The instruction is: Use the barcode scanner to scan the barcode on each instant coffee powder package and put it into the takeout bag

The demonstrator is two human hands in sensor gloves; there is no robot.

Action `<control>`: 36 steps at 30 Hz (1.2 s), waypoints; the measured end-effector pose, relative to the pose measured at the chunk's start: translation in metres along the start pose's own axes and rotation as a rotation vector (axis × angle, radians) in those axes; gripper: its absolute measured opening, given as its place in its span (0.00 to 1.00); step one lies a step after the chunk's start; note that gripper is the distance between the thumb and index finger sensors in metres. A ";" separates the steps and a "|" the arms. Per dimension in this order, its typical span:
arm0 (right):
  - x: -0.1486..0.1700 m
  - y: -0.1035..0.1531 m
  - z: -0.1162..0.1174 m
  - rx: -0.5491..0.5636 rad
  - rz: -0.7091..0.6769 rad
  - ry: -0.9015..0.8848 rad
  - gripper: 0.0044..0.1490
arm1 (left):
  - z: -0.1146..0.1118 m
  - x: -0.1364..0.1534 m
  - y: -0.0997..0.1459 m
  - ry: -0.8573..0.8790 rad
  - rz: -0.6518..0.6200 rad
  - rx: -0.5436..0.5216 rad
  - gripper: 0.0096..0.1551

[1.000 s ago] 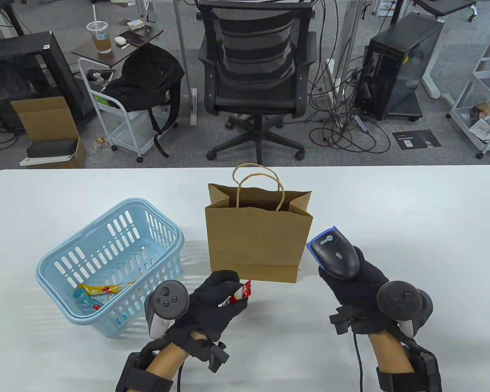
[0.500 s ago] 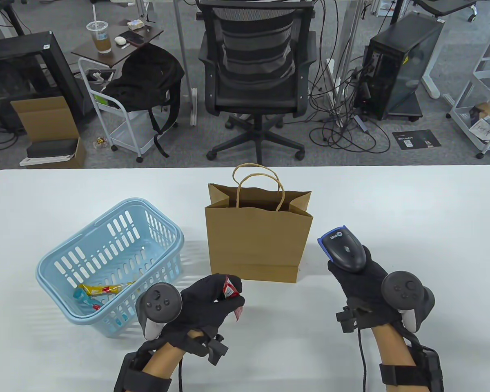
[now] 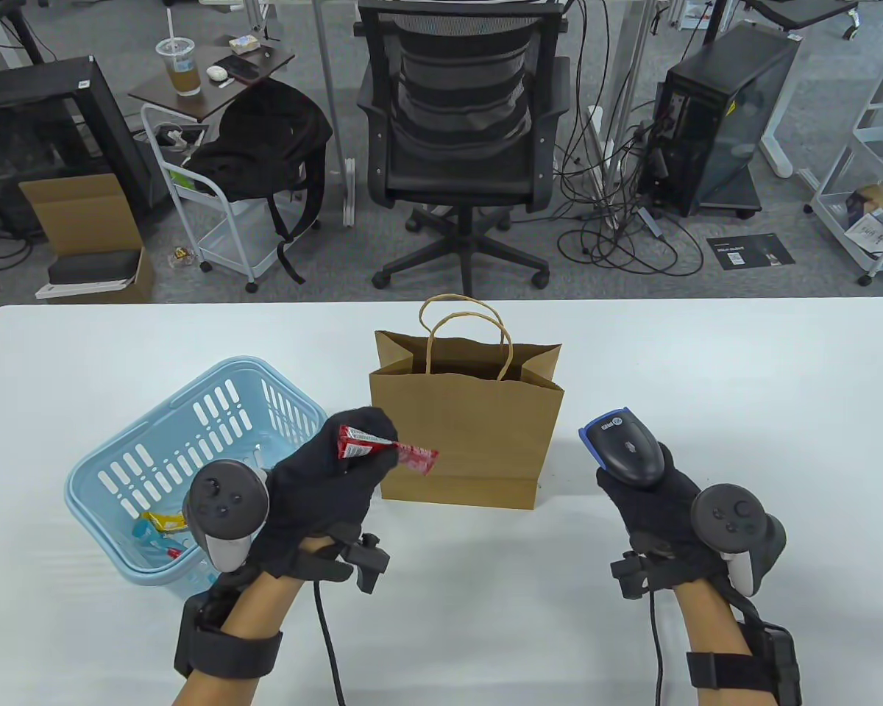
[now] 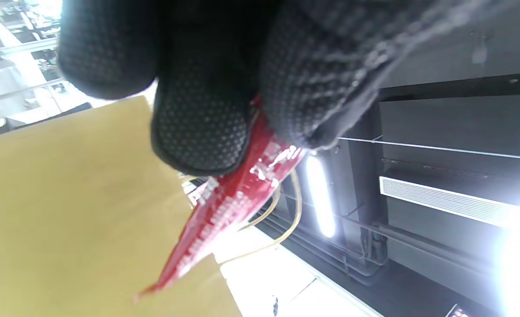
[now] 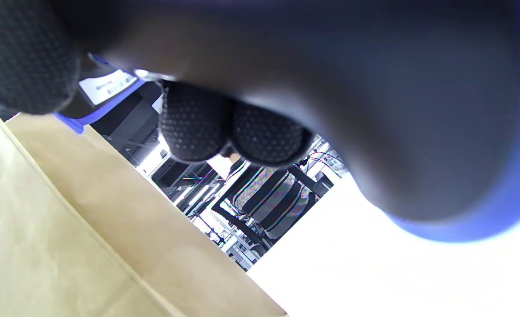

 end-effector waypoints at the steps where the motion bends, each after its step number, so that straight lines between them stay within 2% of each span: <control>1: 0.000 0.000 0.000 -0.002 0.000 -0.001 0.40 | 0.005 -0.004 -0.008 -0.009 -0.004 -0.015 0.28; 4: 0.001 0.000 0.000 -0.002 0.001 0.001 0.40 | 0.013 -0.008 -0.024 0.039 0.017 -0.032 0.27; 9: -0.001 -0.001 0.000 -0.008 -0.009 -0.004 0.40 | 0.018 -0.002 -0.045 -0.008 0.055 -0.029 0.28; 13: -0.004 0.000 -0.001 -0.008 -0.025 0.005 0.40 | 0.019 0.008 -0.055 0.083 0.124 -0.017 0.30; 23: -0.003 -0.001 -0.002 -0.008 -0.024 0.007 0.41 | 0.006 0.015 -0.064 0.020 0.138 0.077 0.29; 31: -0.002 -0.001 -0.001 -0.014 -0.018 0.014 0.41 | -0.003 0.029 -0.070 -0.004 0.221 0.130 0.31; 36: -0.002 -0.001 -0.001 -0.017 -0.017 0.018 0.41 | -0.011 0.037 -0.071 -0.079 0.271 0.133 0.33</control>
Point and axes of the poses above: the tracker on the back of each hand, its own x axis roughly to the little-finger side, its own y axis roughly from the fingertips to the wrist, z = x × y, the point moved 2 cm from there along -y, roughly from the wrist to the fingertips, and after that the axes turned 2 degrees about -z, right-handed, at the moved point
